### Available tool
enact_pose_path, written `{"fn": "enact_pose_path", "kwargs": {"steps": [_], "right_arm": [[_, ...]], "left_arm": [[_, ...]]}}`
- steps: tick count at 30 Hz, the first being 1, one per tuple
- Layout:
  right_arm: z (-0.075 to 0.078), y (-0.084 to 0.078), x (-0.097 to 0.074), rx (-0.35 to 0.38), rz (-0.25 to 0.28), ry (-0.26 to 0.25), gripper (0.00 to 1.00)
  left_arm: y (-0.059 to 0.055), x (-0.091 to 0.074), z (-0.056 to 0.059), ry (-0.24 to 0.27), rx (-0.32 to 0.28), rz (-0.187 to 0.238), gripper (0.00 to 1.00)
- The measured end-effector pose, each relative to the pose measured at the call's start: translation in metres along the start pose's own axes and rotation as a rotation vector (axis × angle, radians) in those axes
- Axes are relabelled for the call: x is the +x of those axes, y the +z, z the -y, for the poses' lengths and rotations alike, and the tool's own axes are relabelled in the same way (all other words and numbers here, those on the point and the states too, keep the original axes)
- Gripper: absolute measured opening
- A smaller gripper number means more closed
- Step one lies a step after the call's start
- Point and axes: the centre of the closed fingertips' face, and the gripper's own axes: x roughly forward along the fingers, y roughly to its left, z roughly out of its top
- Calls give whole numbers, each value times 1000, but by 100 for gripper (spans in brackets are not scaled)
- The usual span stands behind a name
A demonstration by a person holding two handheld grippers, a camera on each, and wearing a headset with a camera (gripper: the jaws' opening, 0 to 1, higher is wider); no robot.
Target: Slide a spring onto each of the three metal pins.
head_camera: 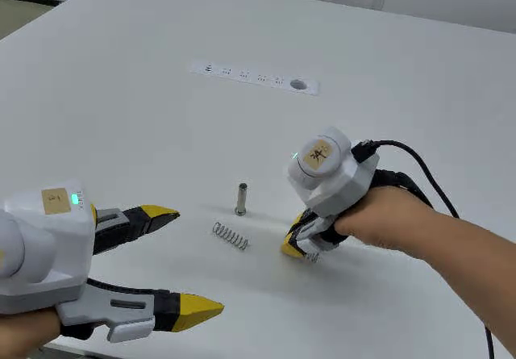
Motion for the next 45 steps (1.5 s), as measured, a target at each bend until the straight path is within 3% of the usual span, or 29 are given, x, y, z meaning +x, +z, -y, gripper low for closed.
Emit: {"fn": "enact_pose_path", "kwargs": {"steps": [25,39,45], "right_arm": [[1,-12,-37,77,147,-64,12],[0,-13,-55,157,302,-80,12],[2,-6,-65,167,385,-99,12]], "left_arm": [[-3,2,4,-13,23,-26,79],[-4,2,4,-11,21,-31,79],[-4,2,4,-14,19,-31,79]]}}
